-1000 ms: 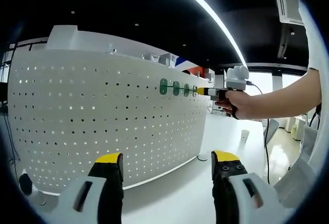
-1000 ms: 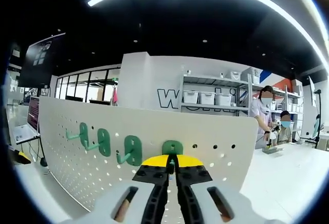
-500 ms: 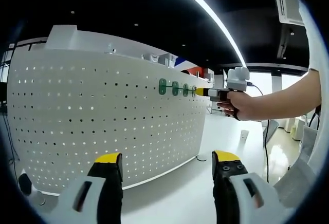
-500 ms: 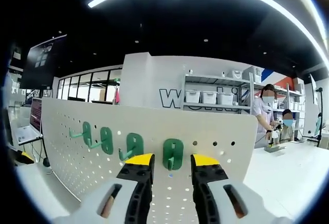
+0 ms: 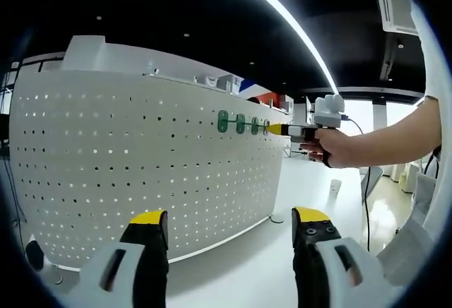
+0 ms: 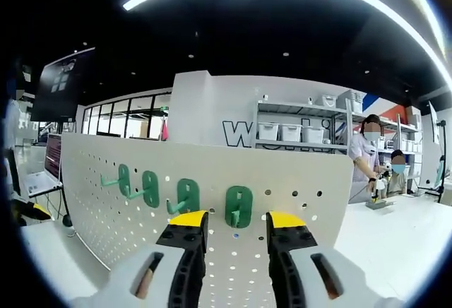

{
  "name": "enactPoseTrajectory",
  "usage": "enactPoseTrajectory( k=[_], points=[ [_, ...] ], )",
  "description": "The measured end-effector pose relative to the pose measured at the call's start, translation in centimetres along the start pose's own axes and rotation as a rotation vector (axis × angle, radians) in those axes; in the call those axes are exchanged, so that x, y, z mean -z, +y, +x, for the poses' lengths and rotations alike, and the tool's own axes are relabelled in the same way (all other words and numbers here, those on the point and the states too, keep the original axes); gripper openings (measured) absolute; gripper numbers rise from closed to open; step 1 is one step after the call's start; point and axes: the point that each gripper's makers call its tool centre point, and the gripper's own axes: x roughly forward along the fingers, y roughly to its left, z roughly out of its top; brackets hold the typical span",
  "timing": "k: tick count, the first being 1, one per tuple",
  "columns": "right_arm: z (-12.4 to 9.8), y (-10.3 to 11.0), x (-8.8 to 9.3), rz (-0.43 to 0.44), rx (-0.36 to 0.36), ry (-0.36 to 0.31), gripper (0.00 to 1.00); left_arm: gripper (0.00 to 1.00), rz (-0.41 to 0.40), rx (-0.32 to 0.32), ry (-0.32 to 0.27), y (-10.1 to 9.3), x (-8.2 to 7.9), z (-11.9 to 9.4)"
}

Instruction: Insert the hook assembly into the mounting plate slot until the hook locks in place.

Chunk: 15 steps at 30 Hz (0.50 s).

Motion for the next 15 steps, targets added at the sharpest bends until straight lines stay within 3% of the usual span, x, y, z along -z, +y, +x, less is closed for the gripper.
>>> enactPoseTrajectory(
  k=[15],
  points=[
    [-1.5, 1.2, 0.6, -0.002, -0.076, 0.008, 0.37, 0.74, 0.007, 0.004, -0.008, 0.0, -0.4, 0.1]
  ],
)
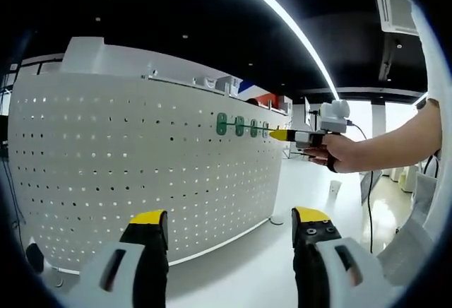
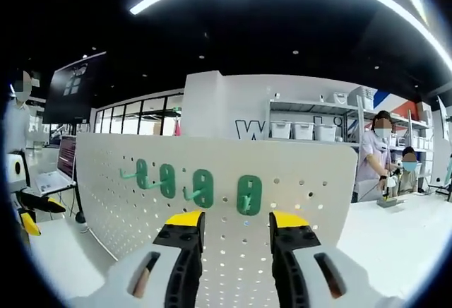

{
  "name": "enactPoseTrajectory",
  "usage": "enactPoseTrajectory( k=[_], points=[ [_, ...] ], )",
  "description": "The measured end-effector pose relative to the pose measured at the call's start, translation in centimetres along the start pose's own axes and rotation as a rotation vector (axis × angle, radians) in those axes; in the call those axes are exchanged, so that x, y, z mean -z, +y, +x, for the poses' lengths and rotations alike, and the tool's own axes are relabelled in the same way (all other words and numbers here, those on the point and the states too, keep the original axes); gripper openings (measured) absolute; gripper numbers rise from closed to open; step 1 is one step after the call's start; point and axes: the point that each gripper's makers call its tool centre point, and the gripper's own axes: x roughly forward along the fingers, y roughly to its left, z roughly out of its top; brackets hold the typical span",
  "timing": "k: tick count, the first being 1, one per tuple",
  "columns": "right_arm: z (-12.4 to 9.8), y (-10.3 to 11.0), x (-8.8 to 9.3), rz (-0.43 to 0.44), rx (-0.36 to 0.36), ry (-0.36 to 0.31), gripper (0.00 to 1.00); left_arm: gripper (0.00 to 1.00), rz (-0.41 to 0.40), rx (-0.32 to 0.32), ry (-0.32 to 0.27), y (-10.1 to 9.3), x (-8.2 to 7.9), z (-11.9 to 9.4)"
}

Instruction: Insert the hook assembly into the mounting plate slot until the hook locks in place.

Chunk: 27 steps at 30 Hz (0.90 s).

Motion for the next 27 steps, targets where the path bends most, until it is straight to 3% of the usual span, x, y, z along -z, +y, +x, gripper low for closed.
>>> enactPoseTrajectory(
  k=[15, 27],
  points=[
    [-3.3, 2.2, 1.5, 0.016, -0.053, 0.013, 0.63, 0.77, 0.008, -0.013, -0.011, 0.7, -0.5, -0.2],
    [-5.6, 3.9, 2.3, 0.026, -0.086, 0.025, 0.68, 0.8, 0.029, -0.012, -0.011, 0.8, -0.7, -0.6]
  ],
)
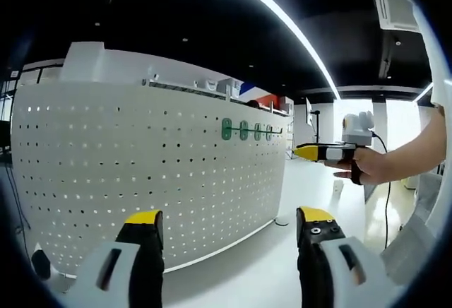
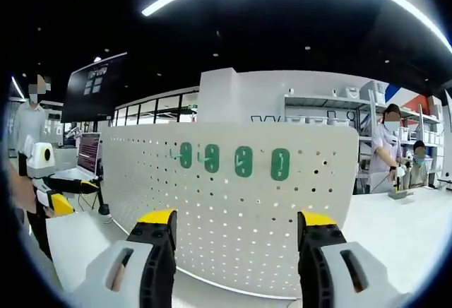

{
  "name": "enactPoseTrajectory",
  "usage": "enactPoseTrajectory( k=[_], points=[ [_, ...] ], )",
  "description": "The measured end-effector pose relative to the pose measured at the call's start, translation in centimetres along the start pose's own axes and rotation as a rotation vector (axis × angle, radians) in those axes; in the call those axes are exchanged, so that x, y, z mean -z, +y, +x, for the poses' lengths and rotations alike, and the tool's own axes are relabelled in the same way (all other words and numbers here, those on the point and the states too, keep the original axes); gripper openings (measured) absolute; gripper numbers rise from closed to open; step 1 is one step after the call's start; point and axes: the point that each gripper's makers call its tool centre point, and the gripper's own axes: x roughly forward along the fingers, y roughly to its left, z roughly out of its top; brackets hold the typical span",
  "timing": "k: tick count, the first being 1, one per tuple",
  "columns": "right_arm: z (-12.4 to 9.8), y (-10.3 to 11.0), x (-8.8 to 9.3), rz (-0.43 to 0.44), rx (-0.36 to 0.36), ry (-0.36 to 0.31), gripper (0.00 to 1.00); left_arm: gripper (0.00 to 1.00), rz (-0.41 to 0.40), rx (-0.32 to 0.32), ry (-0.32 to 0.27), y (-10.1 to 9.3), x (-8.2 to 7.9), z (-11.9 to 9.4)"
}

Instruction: Insert the hook assembly into the mounting plate slot until the hook locks in place.

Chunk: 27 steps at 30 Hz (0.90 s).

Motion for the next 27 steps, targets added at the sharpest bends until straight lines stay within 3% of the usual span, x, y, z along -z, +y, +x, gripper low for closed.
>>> enactPoseTrajectory(
  k=[27],
  points=[
    [-4.1, 2.2, 1.2, -0.005, -0.021, 0.011, 0.7, 0.88, 0.022, -0.027, -0.002, 0.5, -0.1, -2.3]
  ],
)
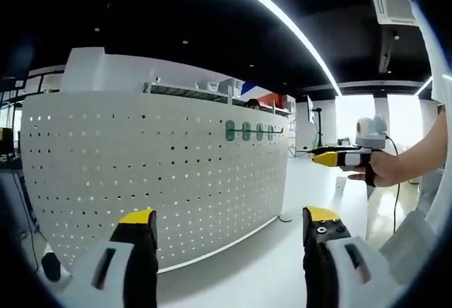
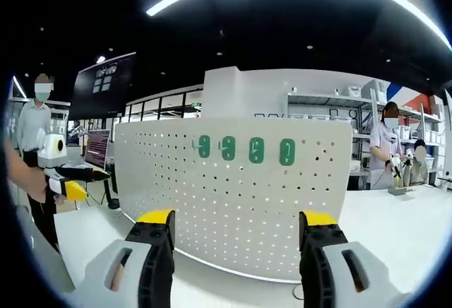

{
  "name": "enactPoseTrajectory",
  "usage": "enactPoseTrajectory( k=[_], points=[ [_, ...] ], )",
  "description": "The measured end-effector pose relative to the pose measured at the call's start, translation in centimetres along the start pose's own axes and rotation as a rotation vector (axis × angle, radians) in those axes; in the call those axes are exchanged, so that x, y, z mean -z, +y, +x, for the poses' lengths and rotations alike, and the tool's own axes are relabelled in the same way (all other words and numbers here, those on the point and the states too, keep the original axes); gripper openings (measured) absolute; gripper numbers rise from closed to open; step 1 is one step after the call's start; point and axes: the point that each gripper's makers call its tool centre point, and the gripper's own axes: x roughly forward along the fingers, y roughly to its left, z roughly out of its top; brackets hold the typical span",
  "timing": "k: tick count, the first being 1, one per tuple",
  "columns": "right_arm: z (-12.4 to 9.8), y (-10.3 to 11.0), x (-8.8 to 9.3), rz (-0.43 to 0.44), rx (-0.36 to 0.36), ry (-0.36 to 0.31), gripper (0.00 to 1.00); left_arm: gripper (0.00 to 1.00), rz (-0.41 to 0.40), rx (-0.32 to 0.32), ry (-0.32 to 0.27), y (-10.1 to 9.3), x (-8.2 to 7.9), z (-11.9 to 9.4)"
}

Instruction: Insert the hook assembly into the mounting plate slot until the hook locks in place.

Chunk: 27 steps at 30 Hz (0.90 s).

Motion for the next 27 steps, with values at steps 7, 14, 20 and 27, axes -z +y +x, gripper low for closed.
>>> enactPoseTrajectory(
  k=[7, 14, 20, 27],
  points=[
    [-1.0, 0.5, 0.2, -0.008, -0.011, 0.0, 0.7, 0.9, 0.004, -0.01, -0.002, 0.1, 0.0, -0.8],
    [-1.9, 0.8, 0.8, -0.006, -0.013, 0.007, 0.71, 0.91, 0.007, -0.018, -0.001, 0.3, 0.1, -1.5],
    [-2.7, 1.2, 0.9, -0.008, -0.012, 0.006, 0.71, 0.92, 0.006, -0.026, -0.008, 0.4, 0.0, -2.2],
    [-3.5, 1.6, 1.2, -0.008, -0.012, 0.007, 0.71, 0.92, 0.011, -0.041, -0.009, 0.8, 0.1, -3.2]
  ],
)
